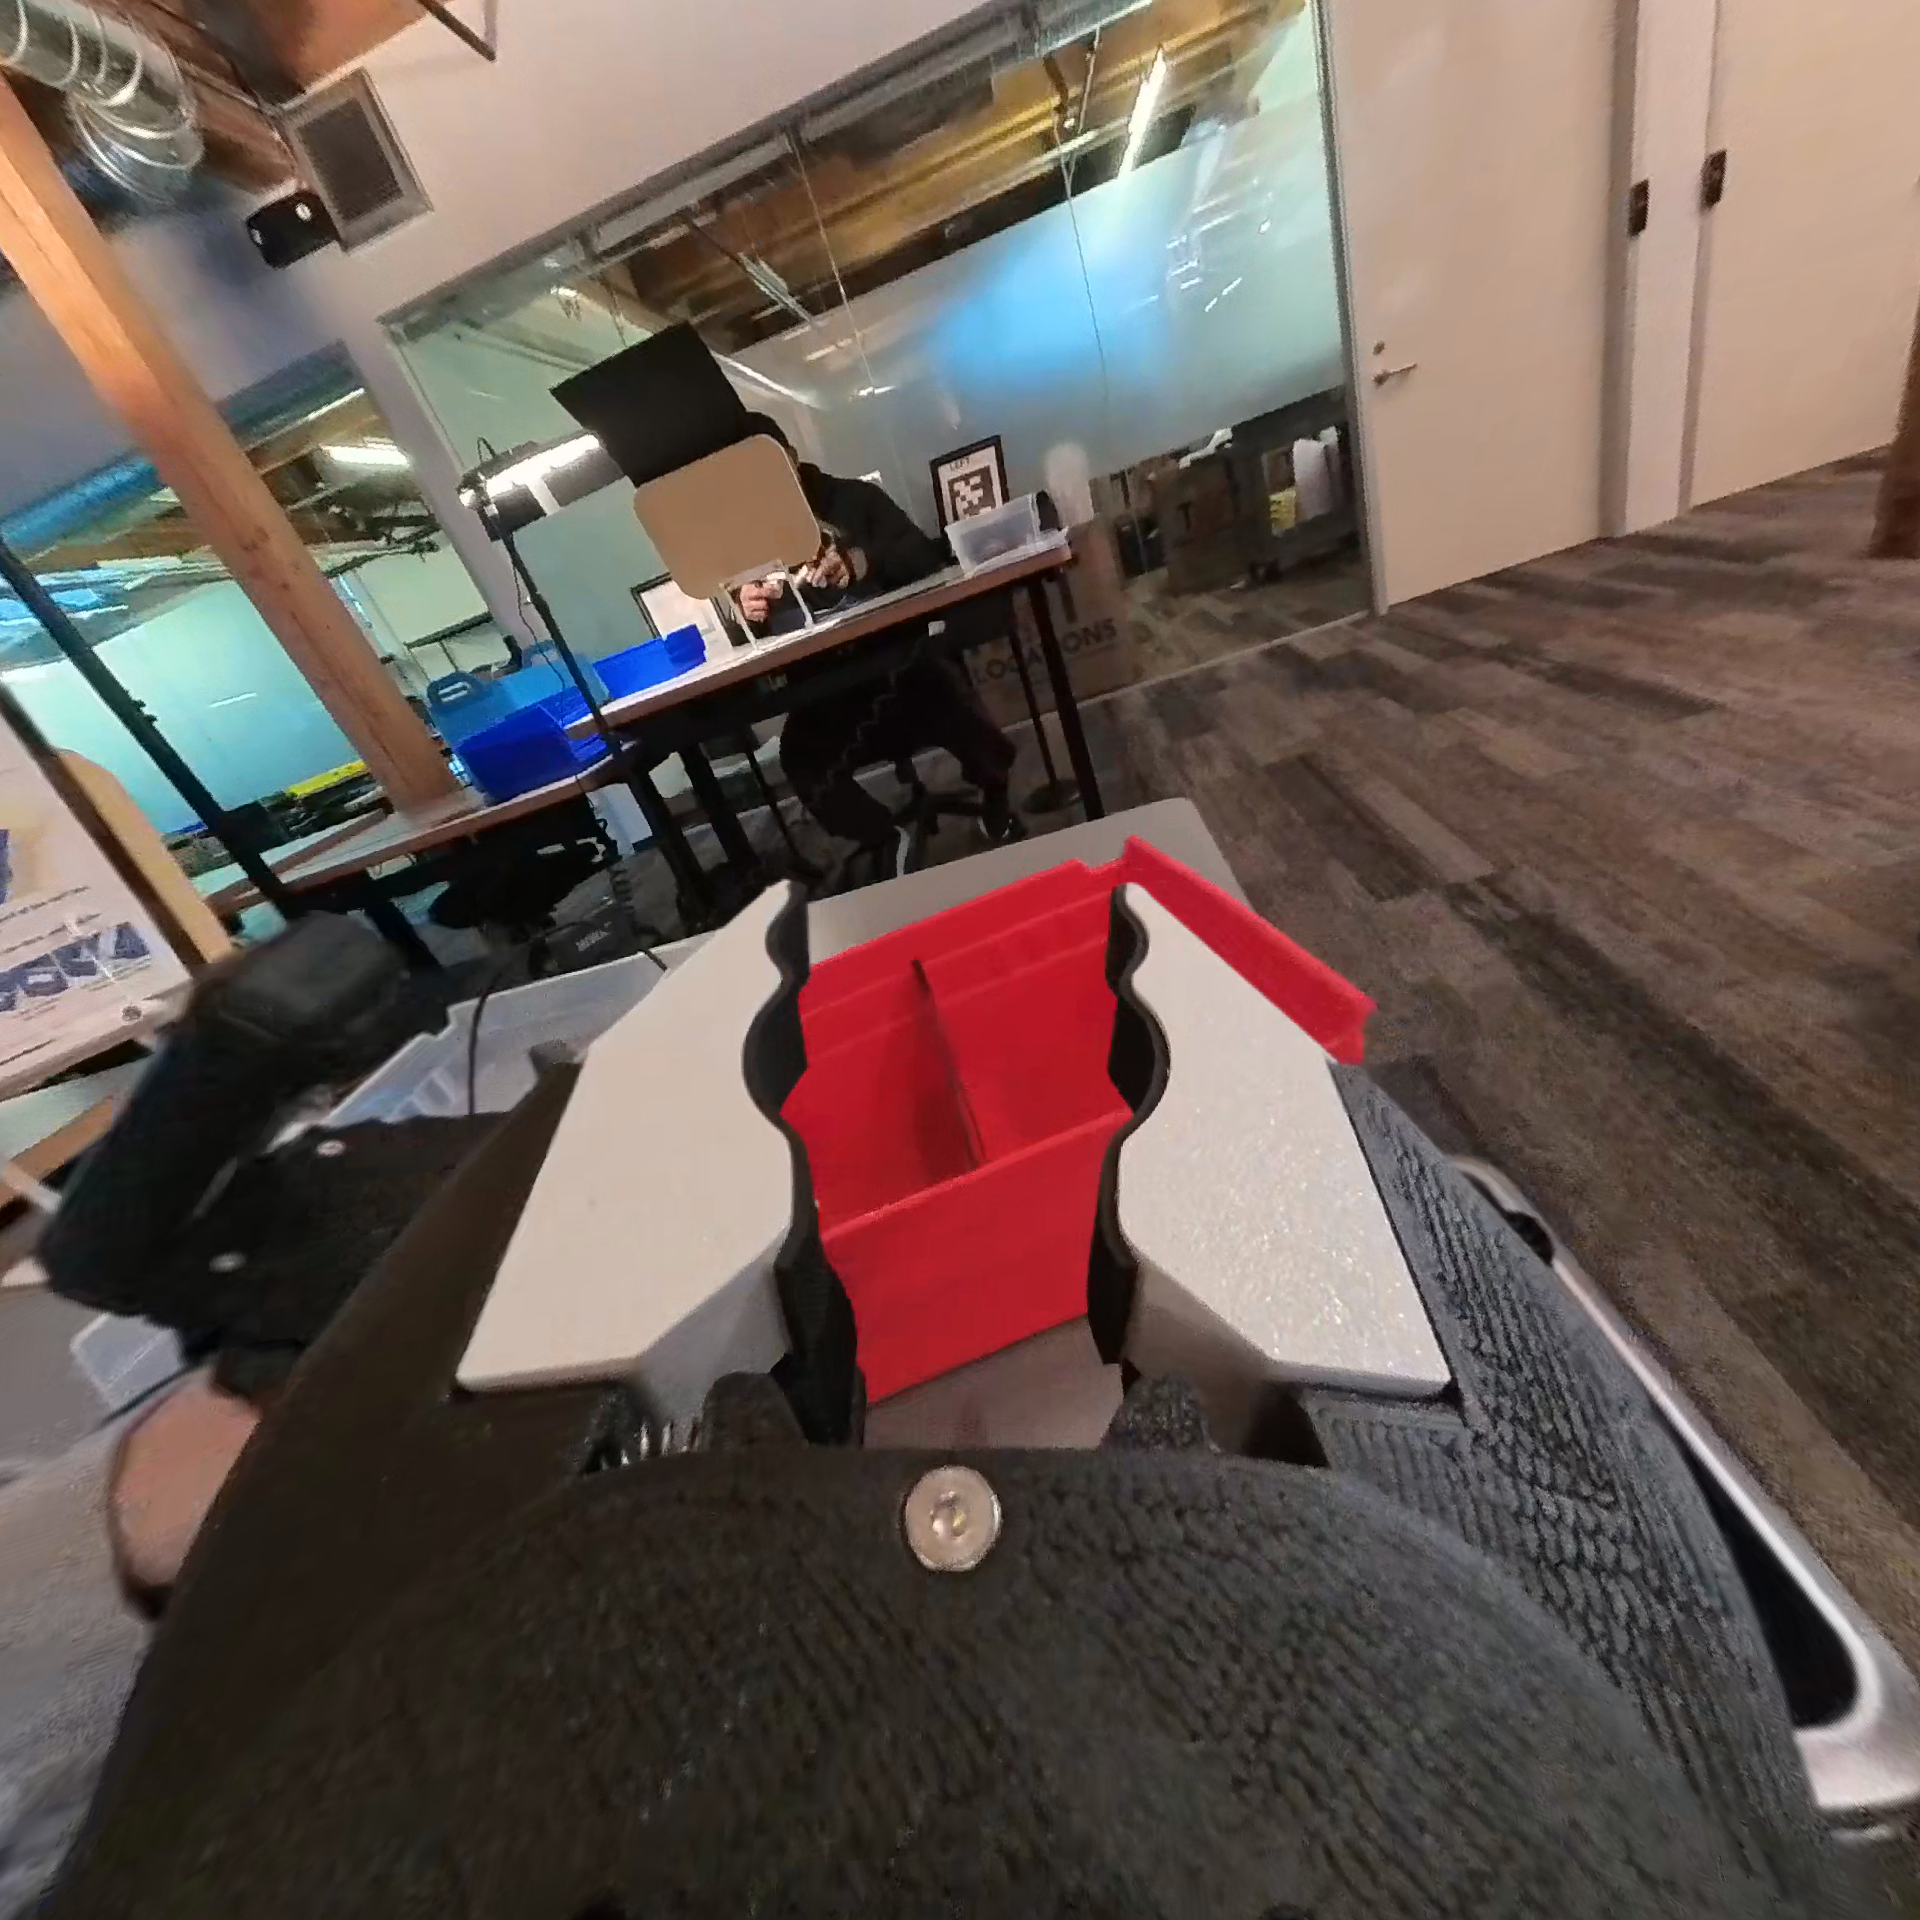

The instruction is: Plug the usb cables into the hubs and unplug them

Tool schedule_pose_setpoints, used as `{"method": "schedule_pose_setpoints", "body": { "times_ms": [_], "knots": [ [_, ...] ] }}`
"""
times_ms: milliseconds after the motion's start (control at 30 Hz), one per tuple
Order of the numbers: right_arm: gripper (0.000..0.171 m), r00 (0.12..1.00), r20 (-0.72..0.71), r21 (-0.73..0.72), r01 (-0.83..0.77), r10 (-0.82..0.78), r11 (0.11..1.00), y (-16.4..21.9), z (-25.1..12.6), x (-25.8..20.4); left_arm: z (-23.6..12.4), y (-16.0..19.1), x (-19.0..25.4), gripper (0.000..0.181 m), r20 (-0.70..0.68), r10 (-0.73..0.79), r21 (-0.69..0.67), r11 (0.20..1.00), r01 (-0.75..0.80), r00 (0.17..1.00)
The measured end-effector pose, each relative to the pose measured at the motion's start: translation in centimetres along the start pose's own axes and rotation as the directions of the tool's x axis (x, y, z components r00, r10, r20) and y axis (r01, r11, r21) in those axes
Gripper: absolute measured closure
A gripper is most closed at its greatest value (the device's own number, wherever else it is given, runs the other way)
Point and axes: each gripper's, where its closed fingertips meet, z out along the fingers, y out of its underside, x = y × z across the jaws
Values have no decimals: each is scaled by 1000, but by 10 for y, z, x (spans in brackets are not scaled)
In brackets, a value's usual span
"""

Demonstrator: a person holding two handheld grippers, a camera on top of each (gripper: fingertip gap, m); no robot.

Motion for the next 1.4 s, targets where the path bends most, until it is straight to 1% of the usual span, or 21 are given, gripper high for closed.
{"method": "schedule_pose_setpoints", "body": {
  "times_ms": [33, 100, 133, 200, 233, 333, 400, 433, 467, 500, 567, 633, 700, 733, 833, 867, 933, 1067, 1133, 1200, 1400],
  "knots": [
    [113, 1000, 1, -23, -5, 5, 1000, 5, 4, -1, -16, -4, 9, 80, -23, 15, 40, 999, -14, 1000],
    [108, 1000, -23, -99, -20, 18, 995, 20, 15, -2, -58, -8, 18, 77, -32, 50, 131, 990, -46, 998],
    [105, 998, -49, -154, -33, 25, 988, 31, 20, -2, -82, -6, 13, 78, 7, 56, 170, 984, -57, 998],
    [87, 996, -89, -283, -49, 24, 958, 58, 33, -2, -133, 6, -16, 83, 157, 29, 223, 973, -64, 987],
    [85, 994, -109, -355, -43, 4, 934, 73, 38, -3, -160, 16, -40, 85, 267, -10, 237, 970, -56, 964],
    [73, 982, -152, -528, 17, -114, 849, 111, 50, -3, -241, 66, -117, 95, 570, -163, 250, 968, 19, 805],
    [64, 981, -130, -592, 37, -141, 805, 128, 57, -13, -286, 103, -158, 104, 688, -213, 265, 964, 34, 693],
    [58, 987, -108, -607, 30, -120, 794, 135, 62, -22, -299, 123, -173, 104, 706, -260, 275, 958, 83, 658],
    [47, 991, -92, -625, 20, -99, 781, 142, 65, -30, -304, 144, -183, 99, 692, -322, 280, 945, 170, 646],
    [43, 991, -89, -651, 22, -105, 759, 149, 66, -34, -302, 165, -190, 88, 664, -387, 275, 922, 273, 639],
    [40, 984, -93, -701, 44, -152, 712, 162, 66, -35, -289, 196, -193, 77, 609, -468, 218, 875, 433, 640],
    [39, 973, -105, -730, 65, -206, 680, 171, 68, -33, -274, 204, -189, 83, 578, -445, 161, 884, 439, 684],
    [41, 959, -105, -755, 94, -262, 649, 176, 67, -30, -265, 210, -189, 91, 617, -374, 83, 906, 416, 692],
    [44, 958, -107, -753, 96, -265, 651, 176, 68, -30, -262, 214, -189, 95, 634, -344, 43, 910, 413, 692],
    [77, 946, -93, -775, 126, -309, 619, 176, 60, -21, -256, 228, -188, 107, 669, -316, -54, 883, 467, 673],
    [79, 949, -83, -782, 128, -306, 610, 176, 57, -18, -255, 232, -188, 111, 673, -319, -68, 872, 486, 667],
    [89, 957, -85, -794, 103, -277, 599, 175, 48, -13, -260, 239, -192, 119, 697, -317, -78, 858, 508, 643],
    [108, 948, -141, -800, 61, -285, 596, 161, 26, 13, -277, 252, -197, 151, 715, -335, -68, 840, 539, 613],
    [128, 945, -168, -786, 43, -279, 617, 154, 18, 25, -283, 259, -197, 162, 692, -390, -37, 821, 570, 608],
    [153, 957, -143, -776, 49, -251, 629, 151, 14, 26, -291, 265, -198, 172, 678, -433, -1, 807, 590, 594],
    [156, 946, -46, -785, 165, -322, 597, 152, 11, 26, -319, 286, -188, 176, 674, -451, 42, 814, 579, 585]
  ]
}}
